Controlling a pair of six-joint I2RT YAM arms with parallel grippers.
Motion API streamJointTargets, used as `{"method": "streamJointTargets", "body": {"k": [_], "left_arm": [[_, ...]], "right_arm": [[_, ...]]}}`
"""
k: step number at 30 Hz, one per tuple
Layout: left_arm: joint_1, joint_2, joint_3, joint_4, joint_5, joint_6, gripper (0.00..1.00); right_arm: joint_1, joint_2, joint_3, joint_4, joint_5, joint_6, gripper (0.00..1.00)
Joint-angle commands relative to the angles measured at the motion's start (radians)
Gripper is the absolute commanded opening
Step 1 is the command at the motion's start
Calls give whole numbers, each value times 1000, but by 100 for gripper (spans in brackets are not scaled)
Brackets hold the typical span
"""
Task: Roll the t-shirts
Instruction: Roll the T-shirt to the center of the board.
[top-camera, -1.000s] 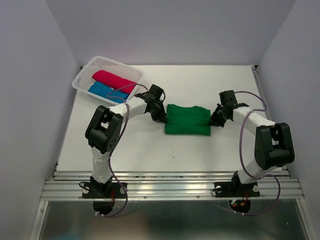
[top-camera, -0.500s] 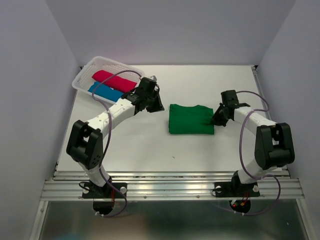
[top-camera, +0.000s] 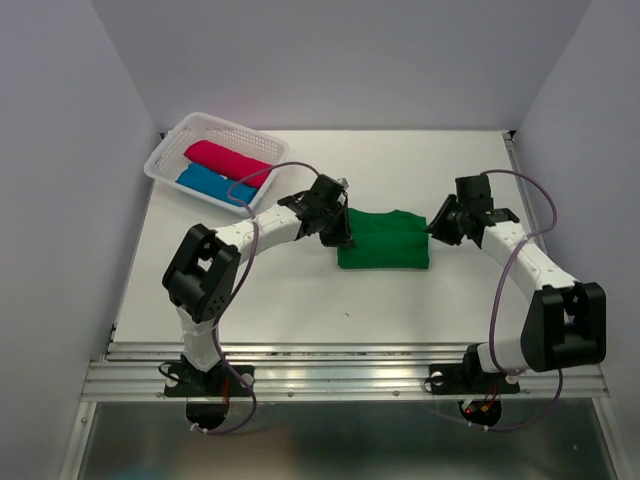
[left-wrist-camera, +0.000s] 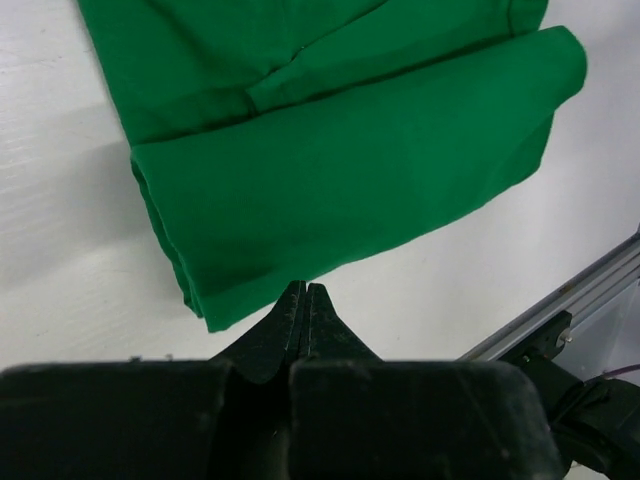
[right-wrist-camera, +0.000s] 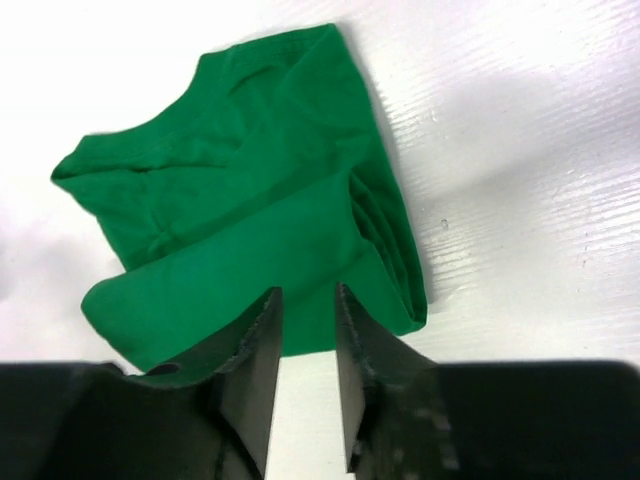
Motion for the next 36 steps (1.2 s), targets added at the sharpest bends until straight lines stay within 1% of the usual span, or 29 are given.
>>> {"method": "streamJointTargets", "body": {"k": [1, 5, 6, 7, 8, 9, 10, 13, 14, 17, 20, 24, 29, 32, 35, 36], "left_arm": [[-1, 31, 61, 55, 34, -5, 0], [0, 82, 93, 69, 28, 1, 0], [0, 91, 107, 69, 28, 1, 0], [0, 99, 113, 69, 29, 2, 0], [0, 106, 118, 69, 32, 2, 0], [0, 120, 127, 71, 32, -1, 0], [0, 126, 130, 75, 32, -2, 0], [0, 172, 156, 71, 14, -2, 0], [0, 172, 156, 71, 14, -2, 0], [2, 218, 166, 72, 12, 9, 0], [2, 244, 173, 64, 2, 19, 0], [3, 280, 181, 46, -14, 39, 0], [3, 283, 173, 25, -43, 61, 0], [3, 260, 156, 8, -55, 71, 0], [3, 219, 126, 3, -70, 82, 0], [3, 197, 118, 2, -75, 87, 0]], "right_arm": [[1, -43, 36, -24, -30, -39, 29], [23, -17, 43, -6, -56, -37, 20], [32, 3, 46, 4, -66, -34, 16], [32, 19, 49, 16, -79, -34, 10], [32, 37, 59, 36, -101, -34, 8], [32, 83, 69, 39, -95, -34, 3], [32, 107, 78, 38, -86, -25, 1], [32, 193, 95, 42, -9, -31, 1], [32, 215, 95, 42, -9, -33, 1], [32, 281, 76, 67, 64, -36, 1], [32, 304, 54, 79, 85, -33, 1], [32, 257, -7, 96, 72, -22, 1], [32, 177, -119, 100, 37, -8, 1], [41, 91, -185, 87, 19, 21, 1], [85, -27, -274, 68, 3, 68, 1], [98, -55, -315, 65, -41, 84, 1]]}}
